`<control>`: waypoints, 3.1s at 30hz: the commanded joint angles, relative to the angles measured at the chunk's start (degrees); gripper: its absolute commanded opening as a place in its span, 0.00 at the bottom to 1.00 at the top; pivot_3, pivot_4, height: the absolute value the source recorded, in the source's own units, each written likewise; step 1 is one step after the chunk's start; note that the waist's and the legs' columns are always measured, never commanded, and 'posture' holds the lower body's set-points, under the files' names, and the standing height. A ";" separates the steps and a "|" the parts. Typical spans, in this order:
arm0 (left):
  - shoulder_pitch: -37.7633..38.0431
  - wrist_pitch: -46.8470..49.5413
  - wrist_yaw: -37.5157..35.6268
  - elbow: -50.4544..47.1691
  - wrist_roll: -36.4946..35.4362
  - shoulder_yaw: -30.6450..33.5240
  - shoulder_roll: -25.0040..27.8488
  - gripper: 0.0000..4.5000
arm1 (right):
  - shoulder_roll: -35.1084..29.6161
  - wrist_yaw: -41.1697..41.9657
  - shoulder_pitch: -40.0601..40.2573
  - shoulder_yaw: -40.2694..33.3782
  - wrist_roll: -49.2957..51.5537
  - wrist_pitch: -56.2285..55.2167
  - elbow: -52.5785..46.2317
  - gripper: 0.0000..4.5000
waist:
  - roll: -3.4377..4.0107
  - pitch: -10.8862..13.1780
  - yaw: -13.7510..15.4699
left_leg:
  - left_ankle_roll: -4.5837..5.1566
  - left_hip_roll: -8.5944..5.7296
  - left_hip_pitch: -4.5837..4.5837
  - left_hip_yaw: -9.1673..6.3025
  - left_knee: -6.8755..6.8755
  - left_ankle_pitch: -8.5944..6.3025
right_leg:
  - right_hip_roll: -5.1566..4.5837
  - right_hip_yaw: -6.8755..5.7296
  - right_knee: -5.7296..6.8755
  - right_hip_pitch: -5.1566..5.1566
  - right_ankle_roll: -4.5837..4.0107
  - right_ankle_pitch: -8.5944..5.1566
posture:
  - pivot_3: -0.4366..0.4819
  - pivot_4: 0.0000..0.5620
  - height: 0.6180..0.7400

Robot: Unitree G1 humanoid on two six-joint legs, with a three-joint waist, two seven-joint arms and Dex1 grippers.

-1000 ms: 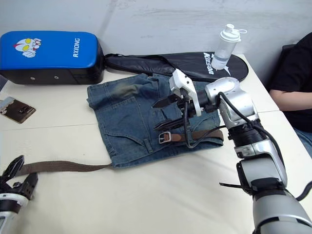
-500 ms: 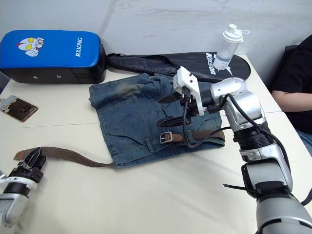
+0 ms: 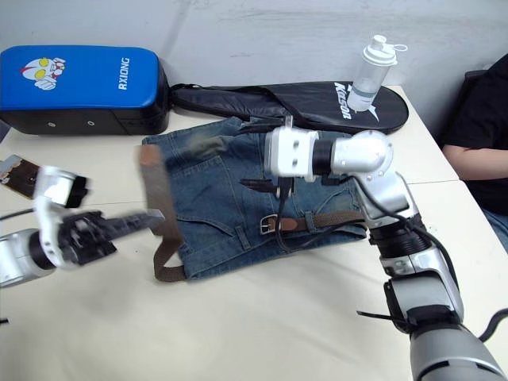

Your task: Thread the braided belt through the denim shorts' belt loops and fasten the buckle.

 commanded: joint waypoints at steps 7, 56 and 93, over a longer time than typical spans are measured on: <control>-26.09 -5.33 -43.40 8.27 30.65 -27.24 3.61 0.02 | 1.12 -19.41 0.84 0.50 -16.36 -36.06 8.77 1.00 | -0.05 0.07 -0.53 | -0.25 0.24 0.04 0.17 0.14 0.13 | 0.78 0.56 0.24 -0.25 -0.06 -0.07 | 0.48 0.27 1.00; -14.47 -33.08 -5.00 -12.40 71.09 -13.43 -12.63 0.97 | 6.86 -17.98 5.57 2.67 -10.69 12.34 3.52 0.00 | -0.08 0.09 -0.25 | -0.12 0.43 0.10 0.28 0.45 0.24 | 0.76 1.28 1.18 -0.68 -0.24 -0.17 | 0.48 0.27 1.00; -17.03 -64.39 -10.95 6.48 78.26 -21.23 -22.69 0.00 | 5.38 -2.15 12.89 -9.99 13.13 28.59 -10.74 0.73 | -0.11 0.07 1.12 | 0.01 0.34 0.14 0.50 0.47 0.24 | 0.73 1.34 1.14 -0.70 -0.14 -0.09 | 0.48 0.27 1.00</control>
